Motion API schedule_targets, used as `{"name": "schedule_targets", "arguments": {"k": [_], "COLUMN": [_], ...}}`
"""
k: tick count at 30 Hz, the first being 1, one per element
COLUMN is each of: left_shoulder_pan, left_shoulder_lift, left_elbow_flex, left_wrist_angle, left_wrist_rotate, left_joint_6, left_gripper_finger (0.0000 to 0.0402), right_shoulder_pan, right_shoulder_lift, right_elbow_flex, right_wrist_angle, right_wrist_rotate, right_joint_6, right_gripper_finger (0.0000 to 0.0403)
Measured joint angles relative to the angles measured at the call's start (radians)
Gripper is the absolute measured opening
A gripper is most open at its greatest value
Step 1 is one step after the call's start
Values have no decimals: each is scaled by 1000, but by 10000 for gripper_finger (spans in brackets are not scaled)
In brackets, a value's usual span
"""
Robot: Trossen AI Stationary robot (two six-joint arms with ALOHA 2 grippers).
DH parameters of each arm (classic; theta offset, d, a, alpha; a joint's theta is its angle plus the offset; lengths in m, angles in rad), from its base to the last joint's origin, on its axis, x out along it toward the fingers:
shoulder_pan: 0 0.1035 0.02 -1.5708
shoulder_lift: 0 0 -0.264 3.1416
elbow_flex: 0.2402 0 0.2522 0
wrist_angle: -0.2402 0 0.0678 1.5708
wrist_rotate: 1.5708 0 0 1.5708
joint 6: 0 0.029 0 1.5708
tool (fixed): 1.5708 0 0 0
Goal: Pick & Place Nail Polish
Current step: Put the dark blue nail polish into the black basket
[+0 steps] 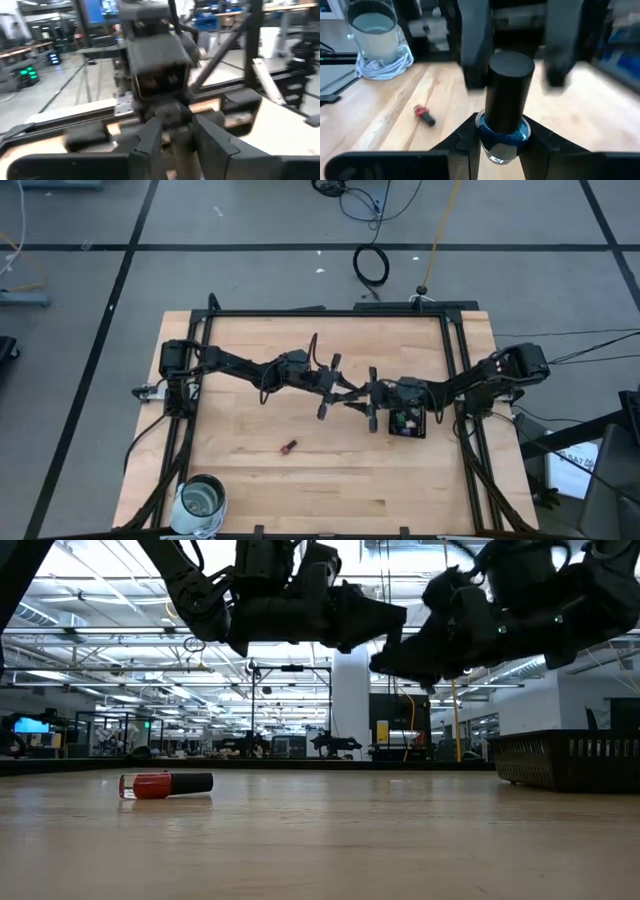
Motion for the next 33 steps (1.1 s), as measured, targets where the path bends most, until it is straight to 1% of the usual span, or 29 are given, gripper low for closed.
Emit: {"name": "schedule_targets", "arguments": {"k": [5,7,10,13,15,18,19,21,23,25,27,30,33], "left_shoulder_pan": [2,-2,-6,-3,-4,-3,-2,-1,-2,-3,-5,-5,-5], "left_shoulder_lift": [-3,-3,-2,-11,-11,-11,-11,-11,-11,-11,-11,-11,-11], "left_elbow_flex": [4,4,4,4,4,3,3,3,2,2,2,2,2], "left_wrist_angle": [33,22,18,-31,-104,-256,-306,-390,-430,-430,-429,-425,-415], "left_wrist_rotate": [-135,-190,-205,-221,-304,-487,-541,-607,-613,-589,-538,-472,-456], "left_joint_6": [-98,-141,-178,-179,-179,-188,-190,-195,-215,-238,-239,-237,-237], "left_gripper_finger": [136,148,163,176,183,193,197,205,211,215,215,211,206], "right_shoulder_pan": [-25,-23,-13,12,46,125,154,204,242,260,264,264,264], "right_shoulder_lift": [-14,-57,-168,-334,-447,-593,-631,-689,-719,-734,-733,-731,-729], "right_elbow_flex": [-2,-1,-2,-1,-1,-1,0,0,-1,-1,-1,-1,-1], "right_wrist_angle": [-187,-257,-441,-610,-744,-926,-983,-1119,-1249,-1349,-1425,-1488,-1539], "right_wrist_rotate": [-109,-103,-91,-91,-83,-56,-22,78,173,205,193,154,155], "right_joint_6": [125,143,160,184,197,245,280,357,447,560,654,732,769], "right_gripper_finger": [90,90,90,90,90,90,90,90,90,90,90,90,107]}}
